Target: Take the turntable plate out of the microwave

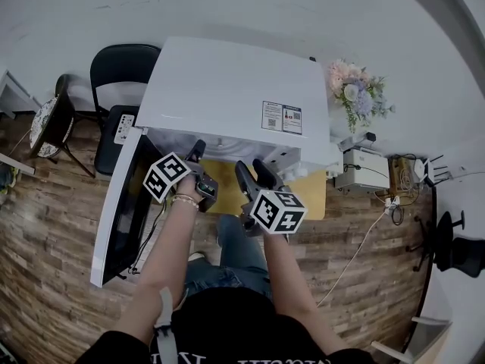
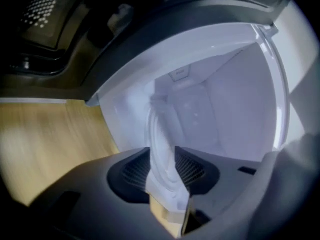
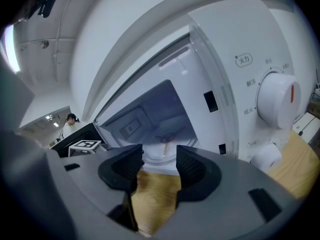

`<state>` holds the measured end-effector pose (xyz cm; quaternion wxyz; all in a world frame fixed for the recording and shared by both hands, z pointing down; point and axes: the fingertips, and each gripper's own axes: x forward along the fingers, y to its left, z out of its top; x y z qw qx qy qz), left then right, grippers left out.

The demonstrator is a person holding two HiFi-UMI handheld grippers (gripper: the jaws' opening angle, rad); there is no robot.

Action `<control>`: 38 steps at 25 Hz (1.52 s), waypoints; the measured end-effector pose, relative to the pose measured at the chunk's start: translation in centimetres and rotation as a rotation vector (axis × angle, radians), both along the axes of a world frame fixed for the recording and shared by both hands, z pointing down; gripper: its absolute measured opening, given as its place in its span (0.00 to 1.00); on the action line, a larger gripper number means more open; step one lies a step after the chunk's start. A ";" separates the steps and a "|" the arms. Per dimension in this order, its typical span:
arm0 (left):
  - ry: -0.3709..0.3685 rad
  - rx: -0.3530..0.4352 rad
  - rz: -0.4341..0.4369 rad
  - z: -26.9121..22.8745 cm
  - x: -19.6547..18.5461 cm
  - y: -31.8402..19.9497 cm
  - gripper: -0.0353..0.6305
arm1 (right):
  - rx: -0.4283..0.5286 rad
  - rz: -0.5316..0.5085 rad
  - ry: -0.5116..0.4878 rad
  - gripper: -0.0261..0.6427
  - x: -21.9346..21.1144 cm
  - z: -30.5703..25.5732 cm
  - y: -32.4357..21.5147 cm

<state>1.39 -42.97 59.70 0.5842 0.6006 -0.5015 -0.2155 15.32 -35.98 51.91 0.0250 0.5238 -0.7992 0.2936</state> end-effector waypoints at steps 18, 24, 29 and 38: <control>0.034 -0.021 -0.017 0.5 -0.1 0.6 0.10 | -0.189 0.110 -0.458 0.36 -0.8 5.2 -3.5; 0.047 0.004 0.001 -0.5 -0.3 0.5 0.09 | -0.230 0.203 -0.709 0.29 -1.3 6.4 -5.8; 0.049 0.045 0.014 -1.6 -0.2 0.3 0.09 | -0.253 0.250 -0.852 0.18 -1.8 6.6 -7.2; 0.022 0.046 0.053 -0.7 -0.6 0.5 0.09 | -0.251 0.280 -1.018 0.11 -1.8 7.0 -6.8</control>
